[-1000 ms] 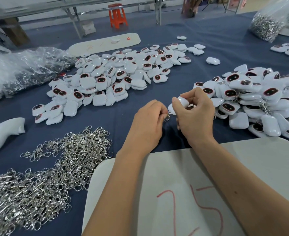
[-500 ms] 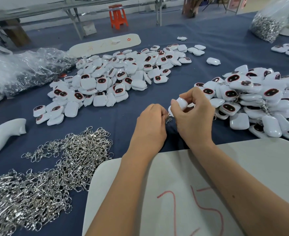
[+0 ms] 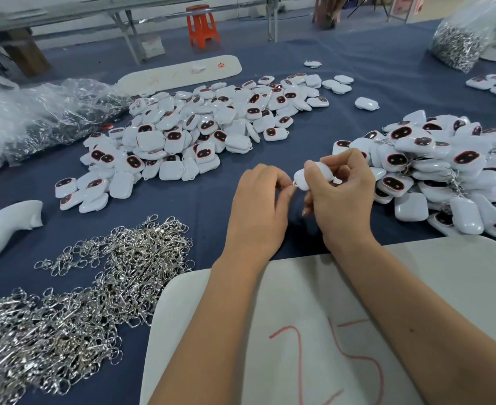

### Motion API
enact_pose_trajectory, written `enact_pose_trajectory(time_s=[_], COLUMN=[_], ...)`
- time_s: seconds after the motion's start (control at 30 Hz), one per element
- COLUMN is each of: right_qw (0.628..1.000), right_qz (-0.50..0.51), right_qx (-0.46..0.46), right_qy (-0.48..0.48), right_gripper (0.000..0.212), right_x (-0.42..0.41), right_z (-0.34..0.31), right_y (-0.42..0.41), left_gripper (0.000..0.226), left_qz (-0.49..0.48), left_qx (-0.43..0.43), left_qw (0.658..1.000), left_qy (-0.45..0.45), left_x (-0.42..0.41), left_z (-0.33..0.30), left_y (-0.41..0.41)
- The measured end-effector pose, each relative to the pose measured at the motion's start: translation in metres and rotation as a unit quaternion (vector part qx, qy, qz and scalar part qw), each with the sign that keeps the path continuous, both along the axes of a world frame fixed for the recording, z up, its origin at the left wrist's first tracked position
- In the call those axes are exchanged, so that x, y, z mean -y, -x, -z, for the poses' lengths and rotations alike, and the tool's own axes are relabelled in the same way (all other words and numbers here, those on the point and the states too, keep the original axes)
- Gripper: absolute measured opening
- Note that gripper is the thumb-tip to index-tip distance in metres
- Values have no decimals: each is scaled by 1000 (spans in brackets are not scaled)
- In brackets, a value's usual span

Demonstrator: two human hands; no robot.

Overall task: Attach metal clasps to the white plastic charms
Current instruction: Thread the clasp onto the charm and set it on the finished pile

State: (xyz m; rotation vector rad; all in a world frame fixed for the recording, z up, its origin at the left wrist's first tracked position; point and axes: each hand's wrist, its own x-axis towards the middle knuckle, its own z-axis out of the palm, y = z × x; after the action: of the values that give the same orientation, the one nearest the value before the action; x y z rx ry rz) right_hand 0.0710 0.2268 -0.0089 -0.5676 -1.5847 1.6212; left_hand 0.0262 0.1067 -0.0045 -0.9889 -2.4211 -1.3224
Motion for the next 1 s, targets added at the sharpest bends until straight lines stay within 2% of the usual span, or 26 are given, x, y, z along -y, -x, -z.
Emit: enact_pose_trajectory(time_s=[0.1, 0.2, 0.37, 0.6, 0.7, 0.8, 0.93, 1.0], right_qw=[999, 997, 995, 995, 996, 992, 950, 943], right_qz=[-20, -50, -68, -79, -89, -80, -19, -6], right_qx=[-13, -20, -18, -17, -11, -7, 9, 13], right_qy=[35, 51, 72, 52, 2, -96, -312, -332], right_gripper=[19, 19, 17, 19, 22, 28, 29, 29], right_x=[-2, -2, -3, -1, 2, 8, 16, 18], right_z=[1, 0, -1, 0, -1, -1, 0, 1], right_y=[2, 2, 1, 1, 0, -2, -2, 0], left_gripper=[11, 13, 11, 9, 10, 11, 22, 28], left_qz=[20, 23, 3, -34, -57, -77, -111, -129], left_qx=[-25, -5, 17, 15, 10, -1, -23, -14], left_qw=[999, 997, 994, 998, 998, 997, 985, 981], left_qy=[-25, -74, -104, -41, -9, 30, 128, 144], left_x=[4, 4, 5, 7, 8, 9, 3, 1], left_z=[1, 1, 2, 2, 0, -5, -12, -11], left_y=[3, 4, 5, 5, 5, 1, -4, -5])
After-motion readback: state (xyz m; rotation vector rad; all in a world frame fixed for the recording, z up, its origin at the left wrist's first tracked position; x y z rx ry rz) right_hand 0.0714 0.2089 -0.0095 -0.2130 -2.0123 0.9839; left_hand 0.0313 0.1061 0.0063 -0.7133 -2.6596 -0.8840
